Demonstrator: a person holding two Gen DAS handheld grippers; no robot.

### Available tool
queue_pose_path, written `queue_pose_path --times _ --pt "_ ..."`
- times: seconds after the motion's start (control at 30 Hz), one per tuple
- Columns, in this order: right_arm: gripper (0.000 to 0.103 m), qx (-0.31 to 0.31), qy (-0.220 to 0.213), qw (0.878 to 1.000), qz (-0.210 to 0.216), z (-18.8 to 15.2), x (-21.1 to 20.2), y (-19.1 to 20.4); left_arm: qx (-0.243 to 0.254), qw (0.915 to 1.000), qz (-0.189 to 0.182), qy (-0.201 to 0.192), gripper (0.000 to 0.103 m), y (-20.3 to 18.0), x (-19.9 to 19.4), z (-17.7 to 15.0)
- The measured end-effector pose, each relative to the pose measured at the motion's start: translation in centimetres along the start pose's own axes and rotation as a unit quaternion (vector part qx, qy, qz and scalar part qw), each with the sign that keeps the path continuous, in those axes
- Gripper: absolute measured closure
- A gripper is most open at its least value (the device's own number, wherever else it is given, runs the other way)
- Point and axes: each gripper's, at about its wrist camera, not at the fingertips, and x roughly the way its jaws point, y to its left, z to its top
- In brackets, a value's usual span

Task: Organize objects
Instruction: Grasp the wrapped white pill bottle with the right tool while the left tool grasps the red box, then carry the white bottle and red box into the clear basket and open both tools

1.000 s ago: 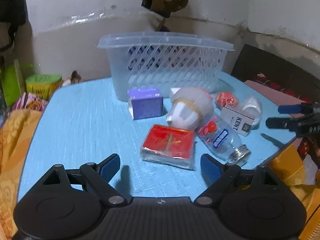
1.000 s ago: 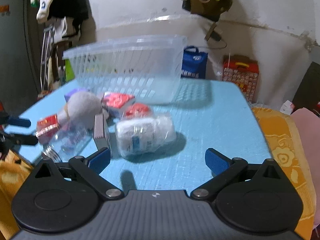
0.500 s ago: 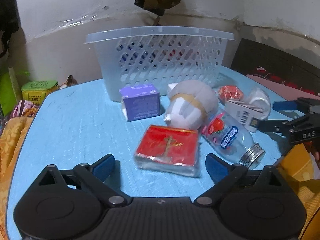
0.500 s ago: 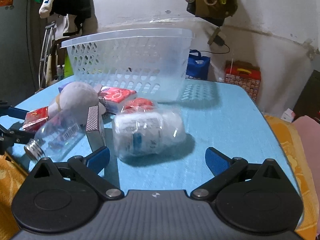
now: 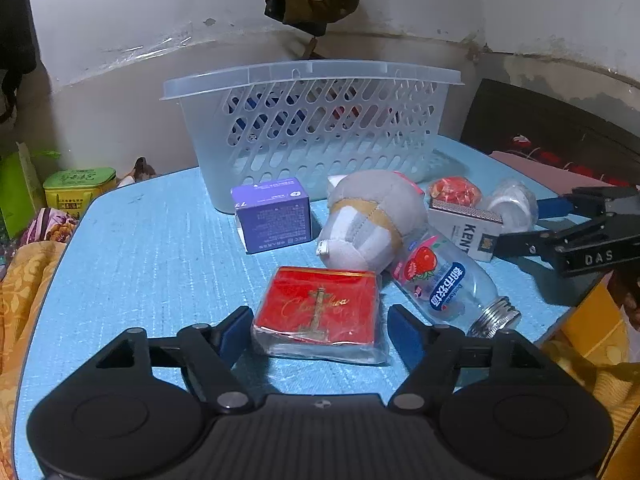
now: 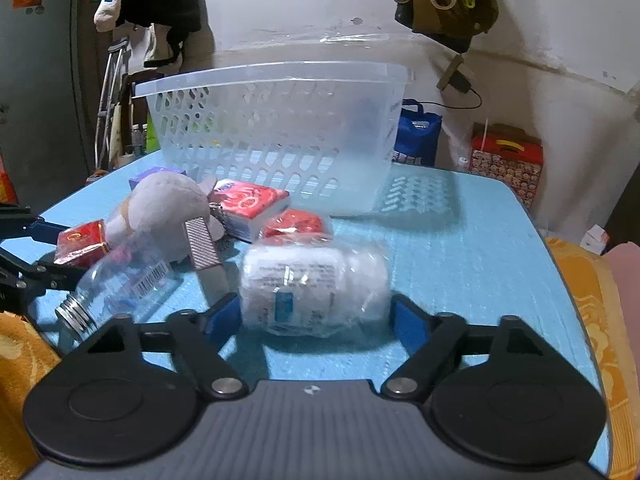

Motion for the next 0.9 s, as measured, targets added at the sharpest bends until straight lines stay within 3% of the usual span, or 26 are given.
queue_pose_path --times 0.03,0.1,0.6,0.9 --pt "0.026 0.0 0.001 1.0 0.001 0.1 0.0 0.0 -0.001 1.0 -0.006 -0.001 0.035 0.0 -0.2 -0.1" --pt "0.027 0.006 -0.001 1.0 0.004 0.2 -0.3 -0.2 0.004 1.0 -0.004 -0.008 0.037 -0.2 -0.5 -0.1" --pt "0.027 0.041 -0.048 0.998 -0.027 1.0 -3.6 -1.5 -0.009 0.9976 0.003 -0.069 0.037 0.4 -3.8 1.0" --pt "0.027 0.037 -0.076 0.996 -0.024 2.8 -4.6 -0.2 0.002 0.9951 0.001 -0.099 0.037 1.1 -4.5 4.1"
